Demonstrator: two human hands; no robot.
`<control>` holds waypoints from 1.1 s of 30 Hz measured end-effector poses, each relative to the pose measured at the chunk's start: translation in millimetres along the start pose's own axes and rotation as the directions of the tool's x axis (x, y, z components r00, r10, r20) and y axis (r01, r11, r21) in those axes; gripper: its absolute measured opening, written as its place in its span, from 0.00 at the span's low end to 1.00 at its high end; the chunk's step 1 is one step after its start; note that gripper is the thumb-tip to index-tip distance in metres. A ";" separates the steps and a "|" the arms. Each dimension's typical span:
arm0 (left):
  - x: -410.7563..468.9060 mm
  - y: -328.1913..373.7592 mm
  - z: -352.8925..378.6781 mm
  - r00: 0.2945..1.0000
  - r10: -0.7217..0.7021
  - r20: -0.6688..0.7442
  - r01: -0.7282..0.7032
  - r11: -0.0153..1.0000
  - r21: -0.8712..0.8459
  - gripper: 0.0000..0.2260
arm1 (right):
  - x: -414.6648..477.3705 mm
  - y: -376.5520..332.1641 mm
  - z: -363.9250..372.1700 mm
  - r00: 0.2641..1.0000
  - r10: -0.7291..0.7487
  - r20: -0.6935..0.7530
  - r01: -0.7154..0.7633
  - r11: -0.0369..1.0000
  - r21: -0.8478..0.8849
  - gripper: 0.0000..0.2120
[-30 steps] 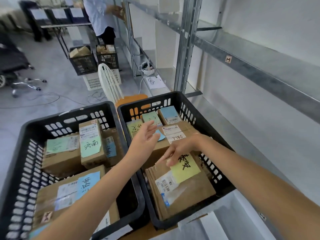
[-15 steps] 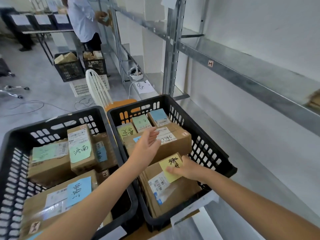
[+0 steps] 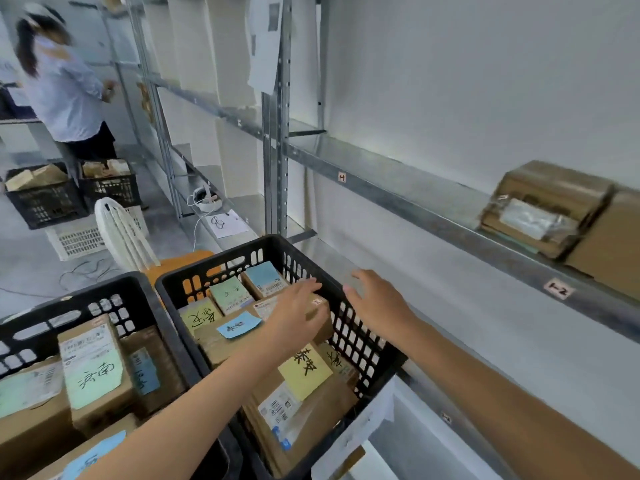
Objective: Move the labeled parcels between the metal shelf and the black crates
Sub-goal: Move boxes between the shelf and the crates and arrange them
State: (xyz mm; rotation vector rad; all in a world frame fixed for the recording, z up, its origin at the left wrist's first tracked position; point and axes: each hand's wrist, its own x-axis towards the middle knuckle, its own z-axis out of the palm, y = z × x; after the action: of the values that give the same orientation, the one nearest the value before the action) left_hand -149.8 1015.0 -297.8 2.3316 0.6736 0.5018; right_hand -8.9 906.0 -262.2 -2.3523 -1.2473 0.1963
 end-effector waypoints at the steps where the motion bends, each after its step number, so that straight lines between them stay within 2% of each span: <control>1: 4.6 5.1 -0.1 0.999 0.038 0.029 -0.039 0.998 0.054 0.24 | -3.4 0.2 -10.5 1.000 -0.008 -0.021 0.007 1.000 -0.025 0.21; 5: 22.4 40.2 -4.9 0.970 0.244 0.004 -0.243 0.967 0.069 0.26 | -25.3 -3.4 -47.5 0.988 -0.030 -0.153 0.013 0.993 -0.115 0.22; 10: 30.3 97.4 -10.8 0.859 0.511 -0.026 -0.509 0.859 0.061 0.25 | -61.4 -6.1 -87.0 0.953 0.040 -0.301 -0.084 0.988 -0.133 0.24; 18: 20.7 189.5 5.7 0.679 0.734 -0.012 -0.732 0.677 -0.081 0.24 | -144.1 5.7 -147.5 0.834 0.146 -0.532 -0.230 0.969 -0.095 0.23; 22: 9.4 230.8 23.9 0.620 0.783 0.051 -0.761 0.616 -0.205 0.24 | -187.4 21.2 -174.1 0.747 0.253 -0.615 -0.392 0.915 -0.100 0.23; 25: 4.4 254.7 39.3 0.554 0.828 0.089 -0.807 0.560 -0.186 0.25 | -215.3 29.7 -192.3 0.677 0.341 -0.653 -0.498 0.865 -0.065 0.25; 28: 7.8 276.2 50.6 0.567 0.821 0.073 -0.808 0.571 -0.149 0.26 | -238.6 38.9 -211.4 0.616 0.375 -0.693 -0.562 0.826 -0.053 0.22; 31: 14.8 291.9 57.1 0.637 0.770 0.038 -0.761 0.635 -0.132 0.27 | -254.2 52.0 -229.7 0.572 0.402 -0.715 -0.593 0.805 -0.022 0.20; 33: 20.5 298.0 60.6 0.690 0.722 0.050 -0.707 0.687 -0.169 0.28 | -259.2 61.4 -238.3 0.520 0.446 -0.728 -0.609 0.791 0.050 0.22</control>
State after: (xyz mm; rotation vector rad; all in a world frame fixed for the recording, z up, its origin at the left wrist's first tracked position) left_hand -3.7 802.3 -135.6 2.4010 -0.3787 0.7165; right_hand -32.9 586.2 -104.2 -2.5203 -0.1349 -0.6587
